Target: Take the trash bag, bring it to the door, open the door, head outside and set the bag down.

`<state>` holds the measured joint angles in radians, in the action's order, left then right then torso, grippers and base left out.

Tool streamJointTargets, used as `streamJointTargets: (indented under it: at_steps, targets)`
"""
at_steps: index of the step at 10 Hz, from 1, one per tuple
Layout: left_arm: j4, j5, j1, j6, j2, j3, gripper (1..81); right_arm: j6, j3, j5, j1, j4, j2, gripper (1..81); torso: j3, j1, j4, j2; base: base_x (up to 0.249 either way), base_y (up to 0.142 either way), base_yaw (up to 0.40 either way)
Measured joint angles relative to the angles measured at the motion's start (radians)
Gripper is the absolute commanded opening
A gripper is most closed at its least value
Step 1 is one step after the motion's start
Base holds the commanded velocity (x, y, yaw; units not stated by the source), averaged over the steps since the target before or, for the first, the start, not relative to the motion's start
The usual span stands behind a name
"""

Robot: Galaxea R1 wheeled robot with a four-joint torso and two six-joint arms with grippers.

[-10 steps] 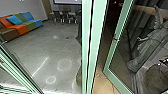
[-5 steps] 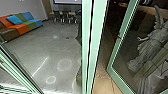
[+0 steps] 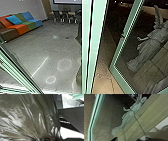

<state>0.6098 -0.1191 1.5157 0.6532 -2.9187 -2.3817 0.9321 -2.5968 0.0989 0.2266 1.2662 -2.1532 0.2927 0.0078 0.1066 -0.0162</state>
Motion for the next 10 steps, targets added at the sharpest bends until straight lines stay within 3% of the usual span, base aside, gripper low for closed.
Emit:
streamJointTargets:
  at_steps: [3, 5, 7, 10]
  targets:
    - [0.008, 0.000, 0.000, 0.000, 0.005, -0.001, 1.0, -0.003, 0.230, 0.122, -0.091, -0.022, 0.062, 81.1, 0.000, 0.000, 0.000, 0.000, 0.000, 0.000, 0.000]
    - [0.011, 0.000, 0.000, 0.000, 0.005, -0.001, 1.0, -0.005, 0.432, 0.190, -0.117, -0.087, 0.079, 81.1, 0.000, 0.000, 0.000, 0.000, 0.000, 0.000, 0.000]
    - [0.012, 0.000, 0.000, 0.000, 0.004, -0.001, 1.0, -0.007, 0.616, 0.273, -0.149, -0.177, 0.125, 81.1, 0.000, 0.000, 0.000, 0.000, 0.000, 0.000, 0.000]
    - [0.011, 0.001, 0.000, 0.001, 0.005, -0.001, 1.0, -0.008, 0.841, 0.439, -0.158, -0.389, 0.211, 81.1, 0.000, 0.000, 0.000, 0.000, 0.000, 0.000, 0.000]
